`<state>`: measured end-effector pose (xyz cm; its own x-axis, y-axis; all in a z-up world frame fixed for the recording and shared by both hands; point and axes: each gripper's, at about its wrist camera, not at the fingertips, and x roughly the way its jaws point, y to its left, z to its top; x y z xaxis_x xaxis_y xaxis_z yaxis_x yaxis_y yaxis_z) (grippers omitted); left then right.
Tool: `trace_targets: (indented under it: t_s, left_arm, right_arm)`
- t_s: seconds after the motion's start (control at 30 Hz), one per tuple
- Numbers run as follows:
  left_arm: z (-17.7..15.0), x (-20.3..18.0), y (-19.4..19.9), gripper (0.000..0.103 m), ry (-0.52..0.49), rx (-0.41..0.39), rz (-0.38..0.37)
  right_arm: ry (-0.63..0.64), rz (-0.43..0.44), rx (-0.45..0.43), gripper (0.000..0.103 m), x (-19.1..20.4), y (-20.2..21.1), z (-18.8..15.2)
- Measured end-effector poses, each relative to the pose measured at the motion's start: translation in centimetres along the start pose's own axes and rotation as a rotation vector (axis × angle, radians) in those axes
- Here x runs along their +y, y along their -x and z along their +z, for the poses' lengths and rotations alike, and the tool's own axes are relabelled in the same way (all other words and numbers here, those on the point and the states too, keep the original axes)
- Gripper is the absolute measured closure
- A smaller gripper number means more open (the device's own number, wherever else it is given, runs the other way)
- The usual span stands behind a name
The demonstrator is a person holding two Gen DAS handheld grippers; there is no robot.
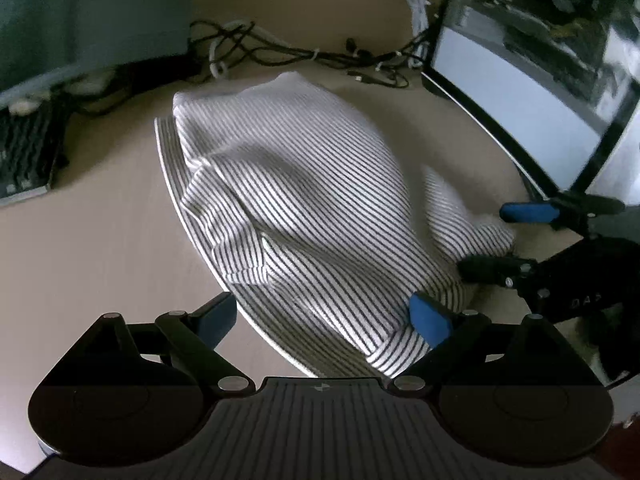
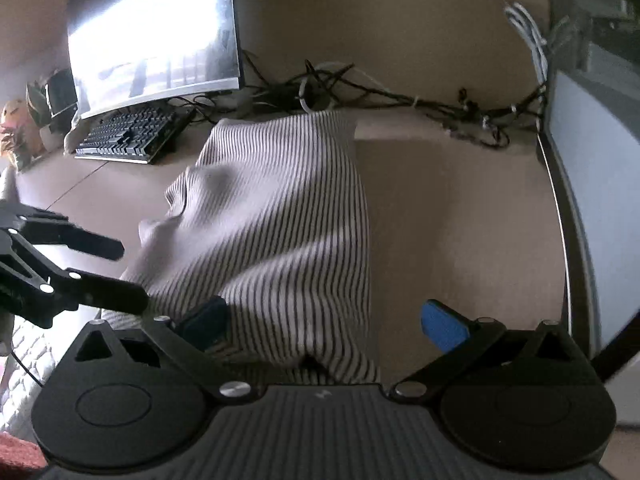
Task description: Fold clothes
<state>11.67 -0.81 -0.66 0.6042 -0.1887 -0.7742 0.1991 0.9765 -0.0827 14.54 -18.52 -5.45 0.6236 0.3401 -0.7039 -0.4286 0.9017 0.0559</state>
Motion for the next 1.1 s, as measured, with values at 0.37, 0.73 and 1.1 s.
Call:
trace_targets:
  t_s: [0.37, 0.73, 1.1]
  left_arm:
    - [1.3, 1.2, 1.4, 0.003, 0.092, -0.081, 0.107]
    - [0.3, 1.9, 2.4, 0.0, 0.213, -0.082, 0.132]
    - [0.1, 1.8, 3.6, 0.0, 0.183, -0.097, 0.134]
  right_arm:
    - [0.283, 0.008, -0.135, 0.001, 2.7, 4.6, 1.1]
    - [0.694, 0.096, -0.056, 0.006, 6.6, 0.7, -0.7]
    - [0.183, 0.225, 0.079, 0.014, 0.3, -3.2, 3.4]
